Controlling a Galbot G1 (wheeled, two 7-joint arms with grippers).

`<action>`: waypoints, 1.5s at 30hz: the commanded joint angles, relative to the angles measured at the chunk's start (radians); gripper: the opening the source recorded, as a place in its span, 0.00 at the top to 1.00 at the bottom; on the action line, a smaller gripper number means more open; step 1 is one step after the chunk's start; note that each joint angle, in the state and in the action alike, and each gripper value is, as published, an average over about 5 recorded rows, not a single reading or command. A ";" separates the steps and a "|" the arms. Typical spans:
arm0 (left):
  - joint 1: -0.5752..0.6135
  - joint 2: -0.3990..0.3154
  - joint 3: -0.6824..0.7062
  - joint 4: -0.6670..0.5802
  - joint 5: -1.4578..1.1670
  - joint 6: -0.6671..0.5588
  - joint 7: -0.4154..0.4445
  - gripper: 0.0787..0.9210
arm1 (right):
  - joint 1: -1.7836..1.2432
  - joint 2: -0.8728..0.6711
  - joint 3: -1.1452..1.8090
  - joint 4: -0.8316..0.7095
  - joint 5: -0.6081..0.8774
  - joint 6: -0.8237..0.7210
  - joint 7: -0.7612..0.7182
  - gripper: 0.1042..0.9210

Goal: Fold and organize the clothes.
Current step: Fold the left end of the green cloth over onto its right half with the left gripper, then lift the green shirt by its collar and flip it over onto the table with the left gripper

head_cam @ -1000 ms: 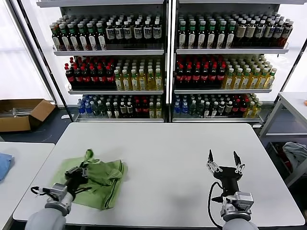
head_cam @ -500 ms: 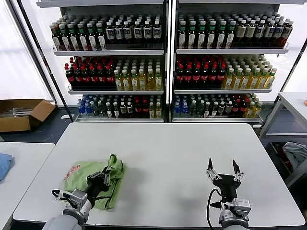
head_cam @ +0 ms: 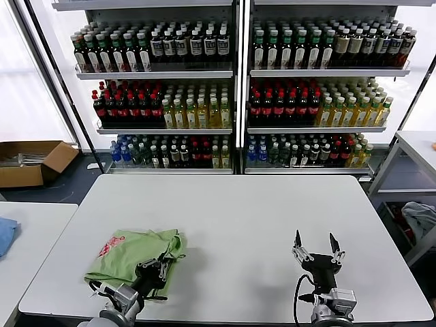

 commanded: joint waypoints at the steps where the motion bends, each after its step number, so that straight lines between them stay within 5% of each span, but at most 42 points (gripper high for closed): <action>1: -0.049 -0.067 0.008 0.164 0.036 -0.041 -0.029 0.92 | -0.003 -0.008 0.001 0.002 0.003 0.000 0.000 0.12; 8: -0.061 -0.104 0.050 0.170 -0.215 -0.042 -0.064 0.81 | 0.025 -0.019 -0.004 -0.011 0.008 -0.005 0.001 0.12; 15: 0.009 -0.083 0.030 -0.185 -0.726 0.031 -0.140 0.56 | 0.073 -0.024 -0.029 -0.049 0.010 -0.010 0.001 0.12; 20: -0.016 -0.020 -0.119 -0.302 -0.728 0.028 -0.224 0.39 | 0.103 -0.030 -0.051 -0.059 0.015 -0.016 -0.002 0.12; 25: -0.006 0.101 -0.349 -0.139 -0.482 0.008 -0.197 0.22 | 0.118 -0.041 -0.064 -0.061 0.023 -0.020 -0.004 0.12; 30: 0.029 0.169 -0.428 0.113 -0.366 -0.016 -0.129 0.12 | 0.125 -0.053 -0.068 -0.064 0.029 -0.019 -0.006 0.12; 45: -0.030 0.131 -0.368 0.318 -0.524 0.015 -0.050 0.12 | 0.112 -0.045 -0.069 -0.058 0.024 -0.017 -0.009 0.12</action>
